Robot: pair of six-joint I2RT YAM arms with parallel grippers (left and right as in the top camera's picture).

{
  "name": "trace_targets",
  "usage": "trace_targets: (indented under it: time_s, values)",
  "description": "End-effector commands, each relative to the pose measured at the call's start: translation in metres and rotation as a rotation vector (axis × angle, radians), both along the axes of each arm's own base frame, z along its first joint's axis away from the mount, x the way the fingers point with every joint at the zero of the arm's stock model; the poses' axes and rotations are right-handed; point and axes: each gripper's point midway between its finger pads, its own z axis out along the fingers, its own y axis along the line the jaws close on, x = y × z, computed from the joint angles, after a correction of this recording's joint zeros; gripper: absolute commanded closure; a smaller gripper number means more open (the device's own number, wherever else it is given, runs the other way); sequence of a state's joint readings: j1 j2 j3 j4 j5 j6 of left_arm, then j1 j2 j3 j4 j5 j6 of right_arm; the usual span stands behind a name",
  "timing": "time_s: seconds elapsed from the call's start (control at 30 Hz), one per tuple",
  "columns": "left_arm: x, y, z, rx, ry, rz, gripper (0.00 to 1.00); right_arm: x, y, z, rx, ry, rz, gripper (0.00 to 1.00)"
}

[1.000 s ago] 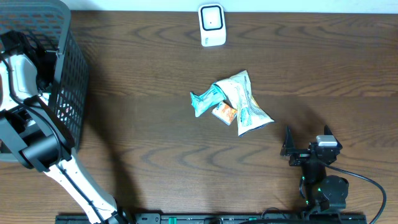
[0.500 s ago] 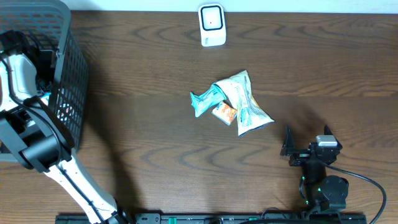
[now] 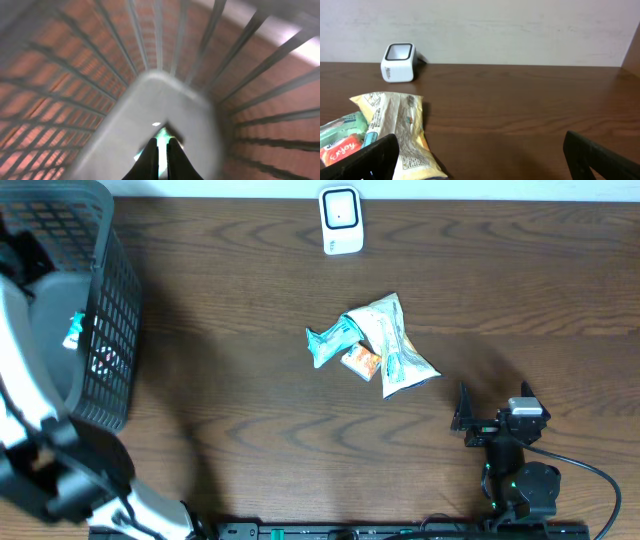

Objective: Scan the item barcode
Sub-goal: 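Lower the left gripper into the basket toward the small green pack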

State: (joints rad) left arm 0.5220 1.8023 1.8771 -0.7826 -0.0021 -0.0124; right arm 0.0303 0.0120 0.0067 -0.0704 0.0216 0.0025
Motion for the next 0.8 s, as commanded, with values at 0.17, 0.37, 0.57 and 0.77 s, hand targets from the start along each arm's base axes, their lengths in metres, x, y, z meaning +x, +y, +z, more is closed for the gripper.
trace_targets:
  time_s: [0.17,0.37,0.57,0.77]
  values:
    - [-0.035,-0.065,0.106,-0.329,-0.393,0.102,0.93,0.0,0.0,0.0,-0.011,-0.001,0.002,0.01]
    - [-0.043,-0.111,0.141,-0.381,-0.471,-0.061,0.93,0.0,0.001,0.0,-0.011,-0.001,0.003,0.01]
    - [-0.055,-0.076,0.117,-0.205,-0.353,0.07,0.35,0.0,0.001,0.0,-0.011,-0.001,0.003,0.01]
    - [-0.05,-0.036,0.058,-0.081,-0.143,0.169,0.12,0.0,0.001,0.0,-0.011,-0.001,0.003,0.01]
